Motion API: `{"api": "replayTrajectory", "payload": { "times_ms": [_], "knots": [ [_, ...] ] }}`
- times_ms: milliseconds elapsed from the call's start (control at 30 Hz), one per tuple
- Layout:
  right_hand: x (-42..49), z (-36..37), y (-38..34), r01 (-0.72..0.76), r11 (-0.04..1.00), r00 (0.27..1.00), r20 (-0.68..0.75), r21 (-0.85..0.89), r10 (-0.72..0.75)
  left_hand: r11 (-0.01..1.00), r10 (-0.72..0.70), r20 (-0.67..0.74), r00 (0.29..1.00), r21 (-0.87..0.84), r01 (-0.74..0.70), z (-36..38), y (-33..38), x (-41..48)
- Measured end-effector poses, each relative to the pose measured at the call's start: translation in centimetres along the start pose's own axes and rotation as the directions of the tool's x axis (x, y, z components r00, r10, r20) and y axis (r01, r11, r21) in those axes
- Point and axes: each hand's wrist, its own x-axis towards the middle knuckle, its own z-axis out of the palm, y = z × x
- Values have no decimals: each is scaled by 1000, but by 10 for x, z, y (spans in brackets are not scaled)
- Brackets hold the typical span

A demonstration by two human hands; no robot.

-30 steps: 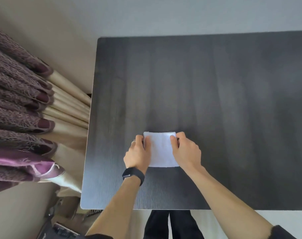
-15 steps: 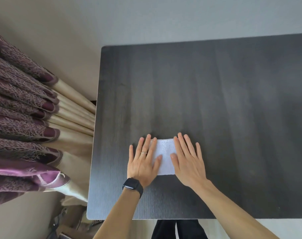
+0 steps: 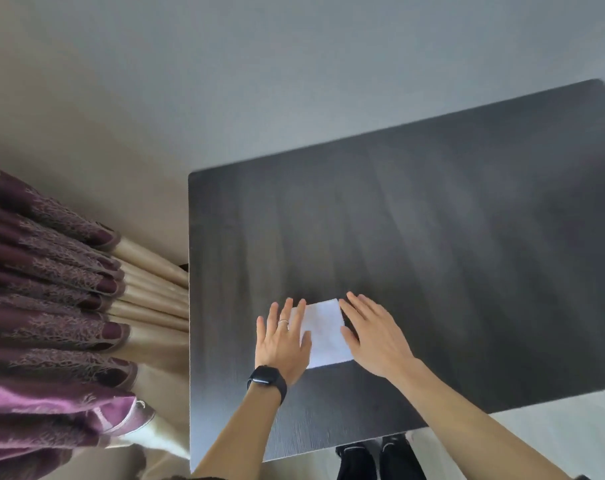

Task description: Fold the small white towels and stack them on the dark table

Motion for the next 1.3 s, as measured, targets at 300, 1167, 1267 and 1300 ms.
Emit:
{"api": "replayTrajectory", "payload": {
  "times_ms": [300, 1167, 1267, 1300],
  "knots": [
    [-196, -136, 95, -267, 884, 836, -365, 383, 411, 918, 389, -20, 921, -70, -390, -81, 176, -33],
    [-955, -201, 343, -596, 327, -457, -645, 734, 613, -266, 947, -199, -253, -43, -963, -8, 928, -517],
    [-1010, -206, 392, -632, 265, -492, -641, 728, 588, -328, 932, -190, -309, -76, -942, 17, 999, -546],
    [-1026, -209, 410, -646, 248, -497, -644, 722, 581, -344, 928, -184, -325, -77, -936, 23, 1022, -554]
  ]
}}
